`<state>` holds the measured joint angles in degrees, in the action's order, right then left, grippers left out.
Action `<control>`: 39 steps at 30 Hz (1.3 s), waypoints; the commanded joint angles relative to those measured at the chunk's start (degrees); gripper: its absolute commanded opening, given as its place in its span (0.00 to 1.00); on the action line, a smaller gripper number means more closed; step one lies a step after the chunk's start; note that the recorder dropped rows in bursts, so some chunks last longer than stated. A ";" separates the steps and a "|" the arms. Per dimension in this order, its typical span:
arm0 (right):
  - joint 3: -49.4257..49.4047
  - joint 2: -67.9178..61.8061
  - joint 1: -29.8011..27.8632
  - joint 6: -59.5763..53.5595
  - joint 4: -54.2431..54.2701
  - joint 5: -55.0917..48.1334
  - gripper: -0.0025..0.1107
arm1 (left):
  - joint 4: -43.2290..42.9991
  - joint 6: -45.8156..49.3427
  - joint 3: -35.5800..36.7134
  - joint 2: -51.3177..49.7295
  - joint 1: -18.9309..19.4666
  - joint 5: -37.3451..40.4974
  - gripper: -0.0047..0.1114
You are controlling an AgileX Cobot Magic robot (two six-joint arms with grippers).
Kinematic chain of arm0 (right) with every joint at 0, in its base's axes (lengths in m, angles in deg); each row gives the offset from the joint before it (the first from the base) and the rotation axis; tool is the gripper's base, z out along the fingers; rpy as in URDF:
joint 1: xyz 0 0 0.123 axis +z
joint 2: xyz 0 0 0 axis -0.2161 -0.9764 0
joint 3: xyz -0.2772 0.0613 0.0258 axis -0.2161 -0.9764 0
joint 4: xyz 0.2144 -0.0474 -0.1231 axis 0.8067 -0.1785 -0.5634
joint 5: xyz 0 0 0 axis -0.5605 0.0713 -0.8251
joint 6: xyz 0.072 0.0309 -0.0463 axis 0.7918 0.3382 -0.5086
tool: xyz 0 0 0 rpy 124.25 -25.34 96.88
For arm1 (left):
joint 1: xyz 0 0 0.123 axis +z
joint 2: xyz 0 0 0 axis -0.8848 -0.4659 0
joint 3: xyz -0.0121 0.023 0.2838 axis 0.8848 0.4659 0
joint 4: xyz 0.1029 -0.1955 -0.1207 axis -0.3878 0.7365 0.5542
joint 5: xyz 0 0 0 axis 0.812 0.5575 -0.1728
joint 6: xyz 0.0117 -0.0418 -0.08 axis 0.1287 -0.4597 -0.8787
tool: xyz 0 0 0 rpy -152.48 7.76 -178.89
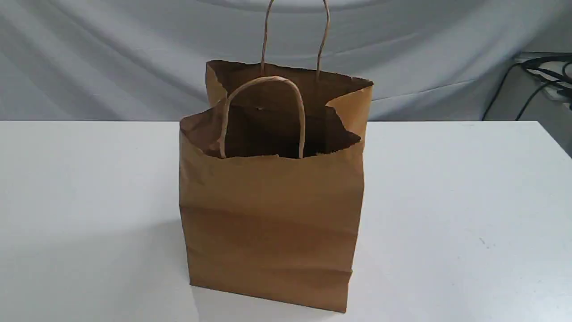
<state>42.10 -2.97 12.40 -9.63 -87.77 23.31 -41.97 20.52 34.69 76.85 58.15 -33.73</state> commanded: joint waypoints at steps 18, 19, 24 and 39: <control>-0.22 0.37 -0.46 0.02 0.23 0.06 0.02 | 33.04 36.43 3.65 0.14 0.14 11.93 0.04; -0.22 0.37 -0.46 0.02 0.23 0.06 0.02 | 33.17 36.42 3.65 0.14 0.14 12.57 0.04; -0.22 0.37 -0.46 0.02 0.23 0.06 0.02 | 34.34 34.73 3.65 0.14 0.14 10.61 0.04; -0.22 0.37 -0.46 0.02 0.23 0.06 0.02 | 33.85 34.83 3.65 0.14 0.14 9.78 0.04</control>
<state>42.10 -2.97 12.40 -9.63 -87.77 23.31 -8.36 55.81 38.07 76.85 58.15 -23.12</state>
